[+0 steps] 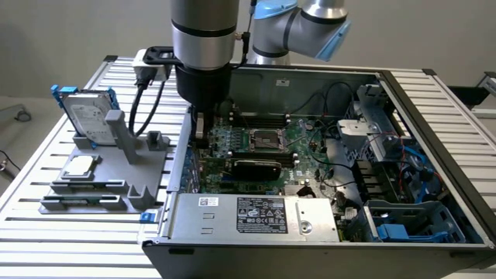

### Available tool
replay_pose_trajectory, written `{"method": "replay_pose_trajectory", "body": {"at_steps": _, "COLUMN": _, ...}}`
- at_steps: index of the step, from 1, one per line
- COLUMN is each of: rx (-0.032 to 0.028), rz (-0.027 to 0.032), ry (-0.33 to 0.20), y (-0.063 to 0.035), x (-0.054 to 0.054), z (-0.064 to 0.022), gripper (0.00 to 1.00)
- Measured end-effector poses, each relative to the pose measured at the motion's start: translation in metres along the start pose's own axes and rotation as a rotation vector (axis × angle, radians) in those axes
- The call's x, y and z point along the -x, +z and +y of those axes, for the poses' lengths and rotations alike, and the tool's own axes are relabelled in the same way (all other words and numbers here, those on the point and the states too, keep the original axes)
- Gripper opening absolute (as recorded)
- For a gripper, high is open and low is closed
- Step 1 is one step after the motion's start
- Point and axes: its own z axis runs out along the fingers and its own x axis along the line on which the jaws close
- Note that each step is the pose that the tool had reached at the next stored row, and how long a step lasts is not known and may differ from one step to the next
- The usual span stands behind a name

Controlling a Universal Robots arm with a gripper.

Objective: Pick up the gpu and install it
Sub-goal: 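Press down on the gpu until it lock into place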

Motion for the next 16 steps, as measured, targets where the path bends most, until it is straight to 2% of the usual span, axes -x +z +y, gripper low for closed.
{"method": "replay_pose_trajectory", "body": {"at_steps": 16, "rx": 0.0025, "rz": 0.0062, "ry": 0.0, "y": -0.0029, "x": 0.0003, "z": 0.0001, "gripper": 0.11}}
